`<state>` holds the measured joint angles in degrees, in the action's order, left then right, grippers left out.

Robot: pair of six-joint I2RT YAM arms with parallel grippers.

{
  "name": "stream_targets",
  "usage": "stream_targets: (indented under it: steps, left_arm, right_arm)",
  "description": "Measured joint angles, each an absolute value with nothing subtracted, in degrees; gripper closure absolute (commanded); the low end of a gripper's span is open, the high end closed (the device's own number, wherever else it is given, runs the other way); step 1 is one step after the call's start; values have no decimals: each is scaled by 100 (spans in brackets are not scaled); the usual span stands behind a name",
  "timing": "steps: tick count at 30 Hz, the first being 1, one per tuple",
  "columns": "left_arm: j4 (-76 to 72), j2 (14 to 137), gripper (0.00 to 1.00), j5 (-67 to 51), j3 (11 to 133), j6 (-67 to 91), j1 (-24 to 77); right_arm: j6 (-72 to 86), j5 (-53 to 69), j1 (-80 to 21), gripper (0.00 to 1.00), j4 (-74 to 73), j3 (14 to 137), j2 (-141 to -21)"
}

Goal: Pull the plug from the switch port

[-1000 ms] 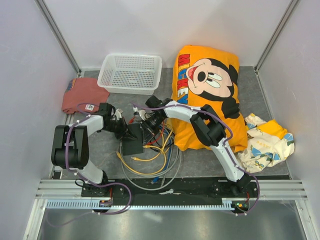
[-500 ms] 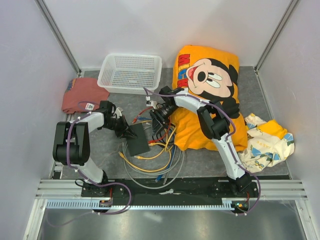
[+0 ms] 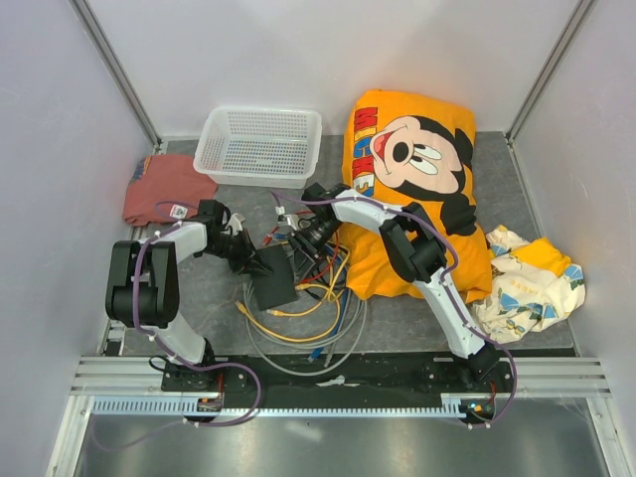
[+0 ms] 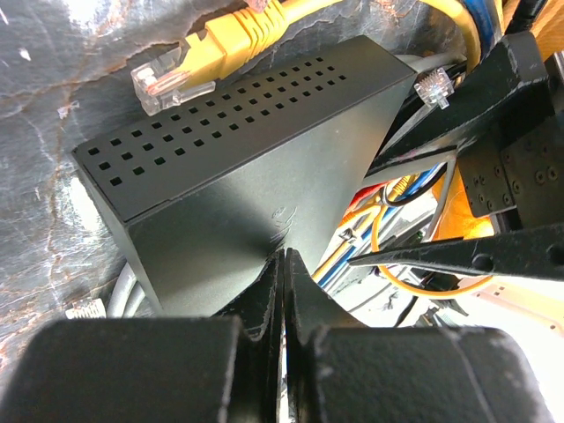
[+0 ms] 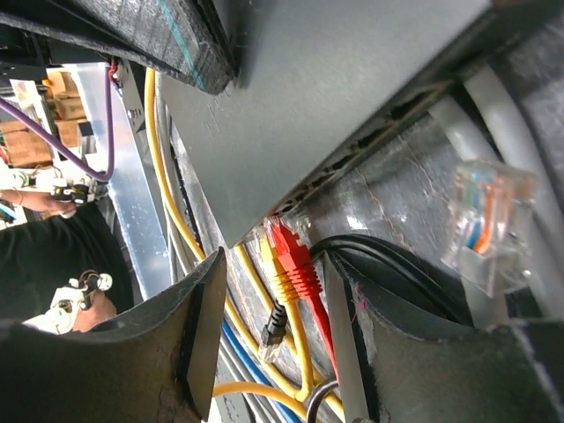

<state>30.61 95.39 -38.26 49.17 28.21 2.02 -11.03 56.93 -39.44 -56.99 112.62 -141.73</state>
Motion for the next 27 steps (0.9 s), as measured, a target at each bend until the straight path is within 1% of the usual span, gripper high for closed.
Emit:
stream_targets:
  steps: [1, 9, 13, 16, 17, 19, 22, 23, 25, 27]
  left_arm:
    - [3074, 9550, 98, -3826, 4925, 2821, 202]
    - [3111, 9572, 98, -3817, 4956, 2818, 213]
    - [3111, 9572, 98, -3817, 4956, 2818, 213]
    - [3111, 9572, 98, -3815, 4956, 2818, 213]
    - [3111, 9572, 98, -3815, 4956, 2818, 213]
    - [3111, 9572, 98, -3815, 4958, 2816, 213]
    - [3116, 9572, 98, -3806, 4960, 2816, 215]
    - [3116, 9572, 98, -3795, 4965, 2816, 220]
    - [3116, 9572, 99, -3782, 4969, 2814, 231]
    - [3116, 9572, 98, -3778, 4976, 2814, 237]
  right_arm:
    - [-1107, 5673, -3970, 45, -5701, 11275, -14178]
    - [-1028, 5603, -4012, 56, -5690, 11373, -14293]
    - [-950, 5594, -4014, 58, -5677, 11384, -14326]
    - [-873, 5505, -4032, 62, -5669, 11404, -14328]
    - [-851, 5472, -4047, 66, -5666, 11413, -14331]
    - [-812, 5371, -4084, 69, -5651, 11428, -14331]
    - [-762, 5223, -4147, 82, -5640, 11450, -14328]
    - [-753, 5177, -4158, 88, -5642, 11450, -14322]
    - [-773, 5092, -4180, 92, -5655, 11456, -14289]
    - [-880, 4963, -4219, 94, -5675, 11456, -14234]
